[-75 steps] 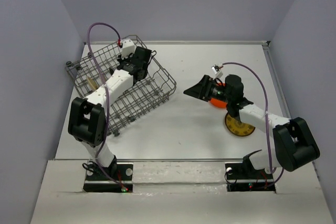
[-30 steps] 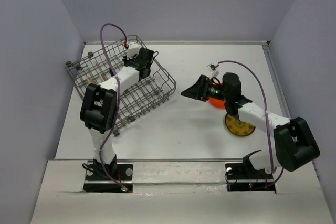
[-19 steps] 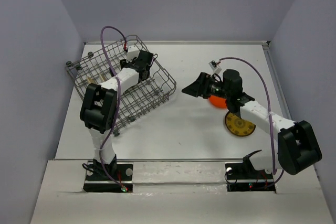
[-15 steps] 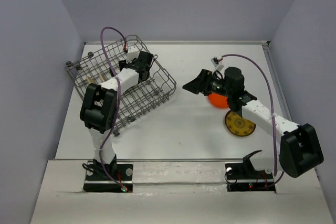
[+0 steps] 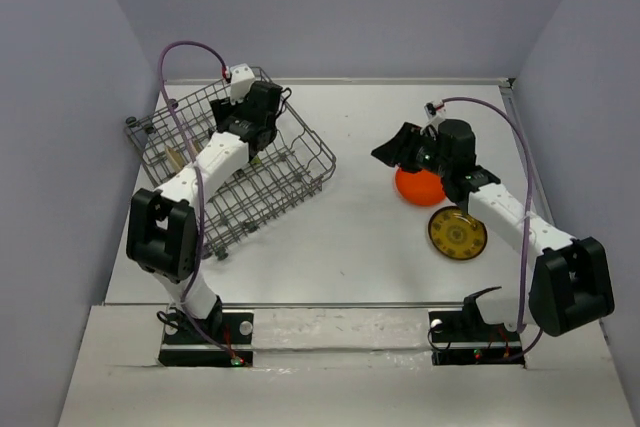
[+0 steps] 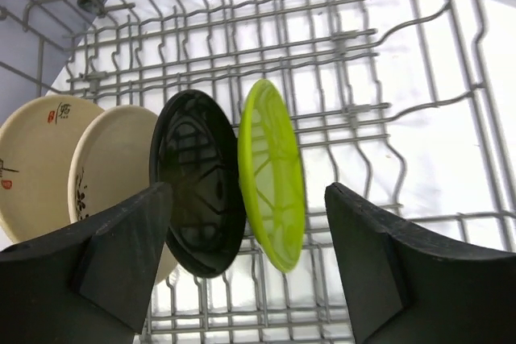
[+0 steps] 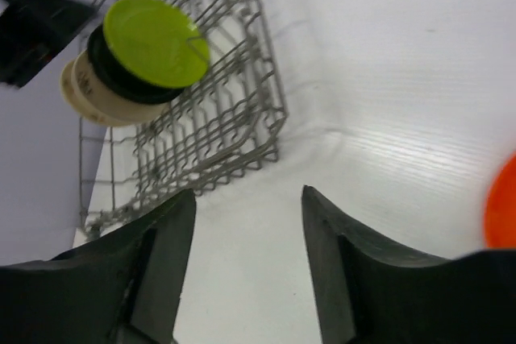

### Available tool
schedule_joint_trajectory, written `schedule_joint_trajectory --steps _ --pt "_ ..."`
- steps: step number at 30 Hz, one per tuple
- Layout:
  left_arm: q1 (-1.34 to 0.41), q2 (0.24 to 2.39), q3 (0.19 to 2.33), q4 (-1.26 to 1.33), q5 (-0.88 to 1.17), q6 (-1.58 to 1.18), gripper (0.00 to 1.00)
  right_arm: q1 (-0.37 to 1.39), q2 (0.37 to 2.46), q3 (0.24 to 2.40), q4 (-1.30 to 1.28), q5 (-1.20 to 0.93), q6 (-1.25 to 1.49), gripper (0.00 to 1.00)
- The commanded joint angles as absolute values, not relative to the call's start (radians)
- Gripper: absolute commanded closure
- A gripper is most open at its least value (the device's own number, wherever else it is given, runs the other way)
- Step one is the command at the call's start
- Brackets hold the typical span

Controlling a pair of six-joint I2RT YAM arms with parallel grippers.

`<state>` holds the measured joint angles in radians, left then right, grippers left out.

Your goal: Load the plates into the dish rack

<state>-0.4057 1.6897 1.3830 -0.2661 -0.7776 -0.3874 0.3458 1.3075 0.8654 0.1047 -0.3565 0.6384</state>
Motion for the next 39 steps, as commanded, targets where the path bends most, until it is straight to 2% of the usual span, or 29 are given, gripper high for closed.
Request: schedule_joint_trajectory --steps 1,2,3,7,10,11,14,20,26,30,35,37,39 --pt "-0.445 1.557 1.446 -0.238 -0.695 -0.353 0.09 0.224 1.345 0.897 0.046 -0.249 0.595 0.45" --pt "-0.451 1.537 1.453 -0.236 -0.666 -0.347 0.09 0.203 1.351 0.89 0.04 -0.215 0.595 0.56" --pt "-0.463 1.52 1.457 -0.233 -0.635 -0.345 0.09 0.183 1.356 0.881 0.029 -0.189 0.595 0.61" --pt "-0.494 1.398 1.43 -0.193 -0.358 -0.33 0.1 0.118 1.385 0.873 -0.052 -0.034 0.569 0.65" --pt "-0.502 1.306 1.355 -0.155 -0.191 -0.33 0.11 0.077 1.413 0.874 -0.099 0.073 0.549 0.55" --pt "-0.502 1.281 1.329 -0.143 -0.095 -0.33 0.12 0.051 1.419 0.871 -0.106 0.099 0.543 0.47" --pt "-0.5 1.153 1.173 -0.092 0.103 -0.322 0.13 -0.017 1.466 0.85 -0.12 0.097 0.531 0.4" --pt "-0.5 1.068 1.022 -0.037 0.271 -0.316 0.14 -0.052 1.506 0.844 -0.152 0.135 0.525 0.38" --pt "-0.5 1.012 0.963 -0.008 0.331 -0.299 0.15 -0.087 1.569 0.847 -0.172 0.045 0.546 0.39" --pt "-0.502 0.991 0.959 -0.008 0.36 -0.307 0.15 -0.087 1.635 0.861 -0.167 -0.066 0.54 0.47" --pt "-0.502 0.985 0.956 -0.008 0.371 -0.322 0.15 -0.087 1.693 0.876 -0.152 -0.083 0.546 0.55" --pt "-0.5 0.994 0.951 0.018 0.382 -0.33 0.15 -0.087 1.716 0.884 -0.144 -0.077 0.554 0.61" --pt "-0.502 1.009 0.953 0.018 0.399 -0.336 0.15 -0.087 1.723 0.89 -0.132 -0.074 0.566 0.72"
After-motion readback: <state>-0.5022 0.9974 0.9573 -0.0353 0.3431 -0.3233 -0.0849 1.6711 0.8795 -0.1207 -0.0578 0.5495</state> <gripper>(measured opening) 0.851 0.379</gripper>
